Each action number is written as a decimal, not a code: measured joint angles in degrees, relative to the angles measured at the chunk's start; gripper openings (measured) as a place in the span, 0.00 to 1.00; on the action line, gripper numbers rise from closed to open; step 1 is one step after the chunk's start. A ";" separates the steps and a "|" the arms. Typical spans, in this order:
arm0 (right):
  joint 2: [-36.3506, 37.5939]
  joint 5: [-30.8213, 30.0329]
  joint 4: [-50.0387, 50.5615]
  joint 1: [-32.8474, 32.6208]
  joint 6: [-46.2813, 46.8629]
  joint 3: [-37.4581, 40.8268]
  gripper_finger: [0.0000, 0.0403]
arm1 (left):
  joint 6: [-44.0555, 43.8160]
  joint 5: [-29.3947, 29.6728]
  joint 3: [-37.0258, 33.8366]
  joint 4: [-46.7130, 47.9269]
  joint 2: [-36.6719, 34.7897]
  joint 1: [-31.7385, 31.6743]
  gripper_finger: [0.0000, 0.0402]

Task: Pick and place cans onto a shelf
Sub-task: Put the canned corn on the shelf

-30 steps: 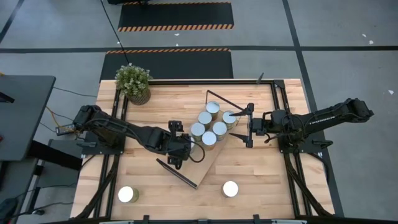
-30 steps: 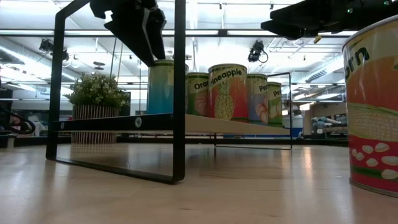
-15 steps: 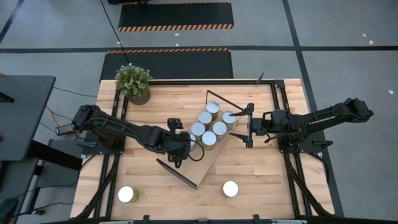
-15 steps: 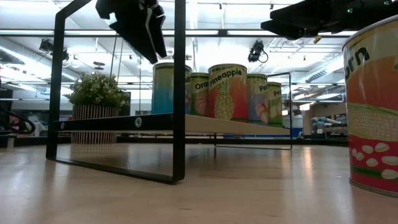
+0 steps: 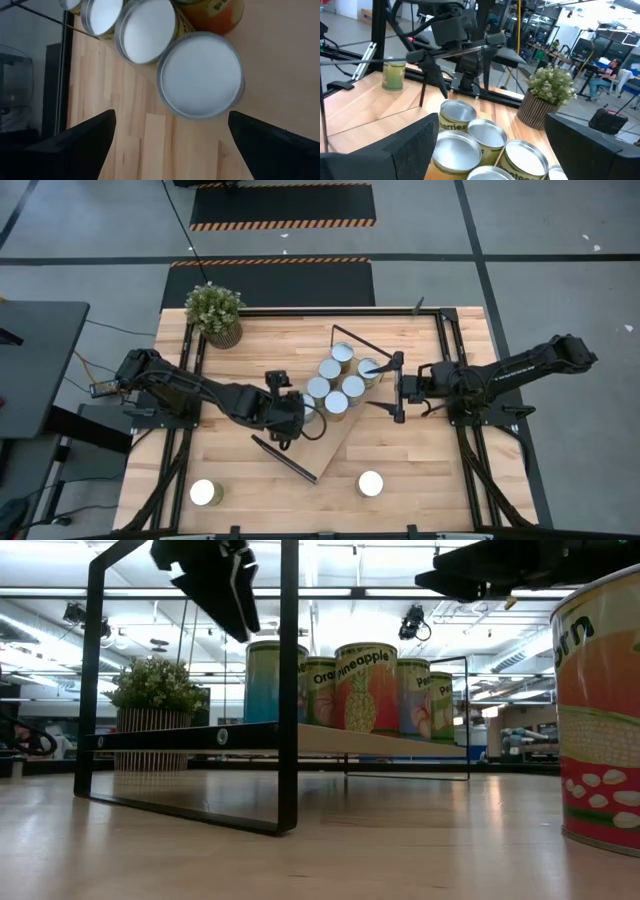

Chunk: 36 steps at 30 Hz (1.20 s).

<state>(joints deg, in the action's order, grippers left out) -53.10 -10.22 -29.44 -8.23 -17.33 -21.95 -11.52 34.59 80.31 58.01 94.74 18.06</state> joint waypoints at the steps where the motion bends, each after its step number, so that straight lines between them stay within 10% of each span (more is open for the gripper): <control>1: -0.70 -0.82 0.09 -0.79 -0.02 -0.57 0.91 | 0.01 -0.02 0.00 0.58 0.00 0.00 0.98; 10: -6.64 -9.73 1.12 -8.01 -3.12 -4.31 0.91 | 10.71 -14.25 -0.11 6.31 -0.47 -1.31 0.98; 27: -6.92 -20.32 5.91 -13.49 2.13 -5.36 0.91 | 16.53 -16.76 -0.27 -7.57 -14.94 -6.97 0.98; 36: -6.93 -20.75 6.69 -18.30 8.09 -5.34 0.91 | 22.44 -17.31 -17.19 -25.04 -18.65 -7.62 0.98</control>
<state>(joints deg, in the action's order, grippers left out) -60.02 -30.97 -22.75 -26.52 -9.24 -27.29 10.92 17.28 63.13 32.97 76.09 10.45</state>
